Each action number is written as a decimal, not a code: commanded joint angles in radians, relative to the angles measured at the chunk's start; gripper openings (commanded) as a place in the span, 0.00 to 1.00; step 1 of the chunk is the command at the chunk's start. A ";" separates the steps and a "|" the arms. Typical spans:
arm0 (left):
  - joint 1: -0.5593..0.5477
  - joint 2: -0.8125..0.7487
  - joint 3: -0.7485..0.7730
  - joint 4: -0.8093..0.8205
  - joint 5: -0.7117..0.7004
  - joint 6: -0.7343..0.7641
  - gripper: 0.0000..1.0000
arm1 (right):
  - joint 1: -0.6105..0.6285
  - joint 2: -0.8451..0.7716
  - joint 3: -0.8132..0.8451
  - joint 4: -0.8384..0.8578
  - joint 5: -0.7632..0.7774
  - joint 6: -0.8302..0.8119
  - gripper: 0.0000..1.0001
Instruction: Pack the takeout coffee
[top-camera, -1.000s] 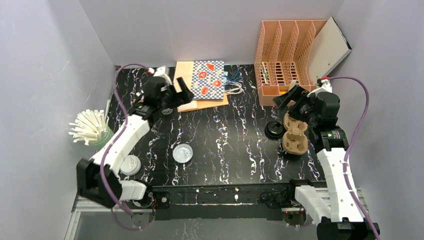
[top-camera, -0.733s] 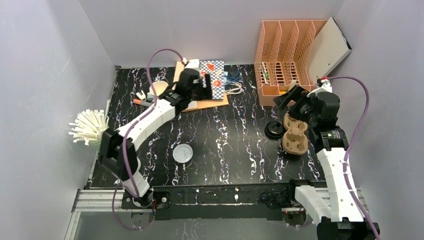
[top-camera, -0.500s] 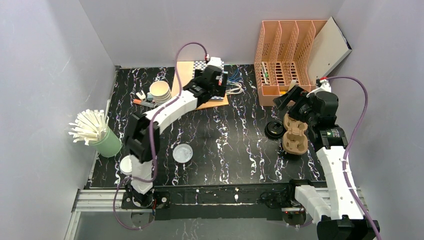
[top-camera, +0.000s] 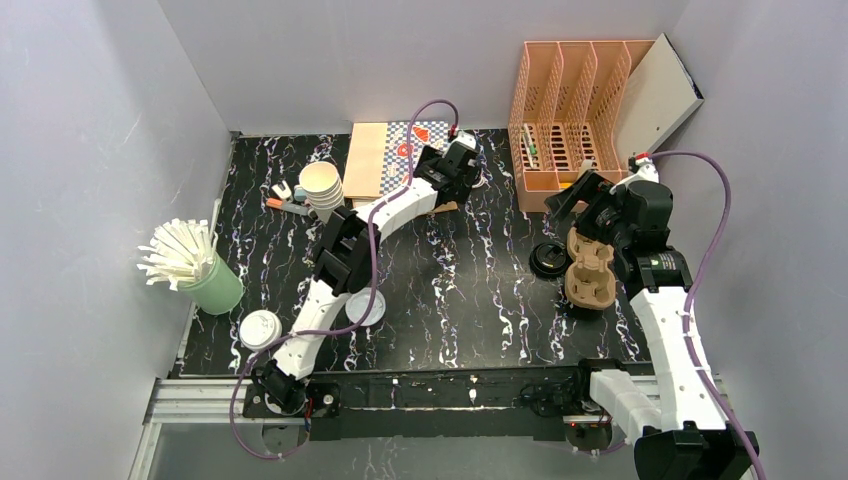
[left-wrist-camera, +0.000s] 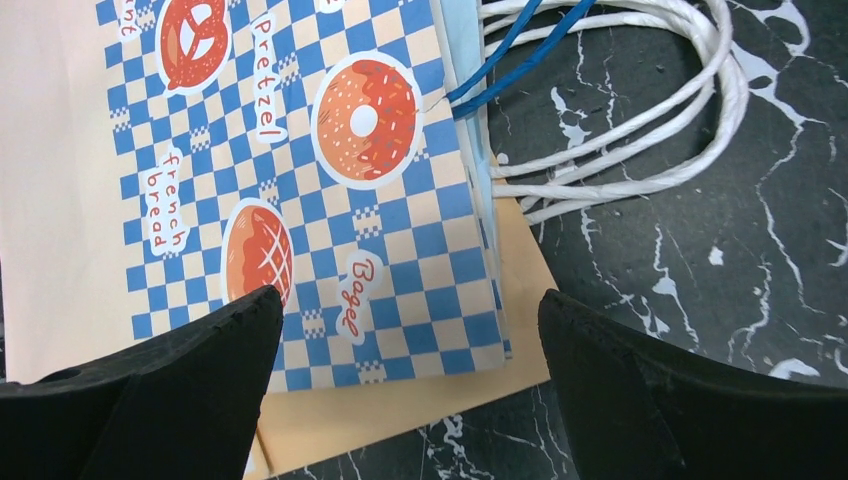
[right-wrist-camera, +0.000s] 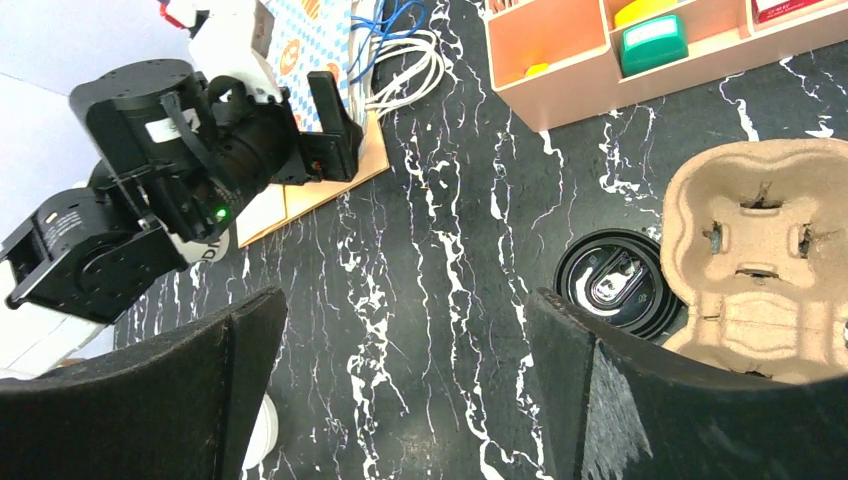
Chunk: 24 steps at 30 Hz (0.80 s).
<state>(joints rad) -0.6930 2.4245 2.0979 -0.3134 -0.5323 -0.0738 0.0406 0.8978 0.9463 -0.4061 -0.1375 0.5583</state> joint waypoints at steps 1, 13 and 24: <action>-0.005 0.026 0.077 0.010 -0.066 0.038 0.96 | -0.002 -0.017 -0.011 0.053 -0.020 -0.007 0.98; -0.005 0.034 0.070 0.073 -0.127 0.110 0.36 | -0.002 0.020 -0.005 0.064 -0.033 -0.024 0.98; -0.023 -0.075 0.011 0.075 -0.149 0.158 0.00 | -0.002 0.022 -0.013 0.073 -0.070 -0.010 0.98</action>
<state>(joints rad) -0.7105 2.4844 2.1323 -0.2398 -0.6254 0.0544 0.0406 0.9237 0.9367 -0.3847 -0.1726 0.5461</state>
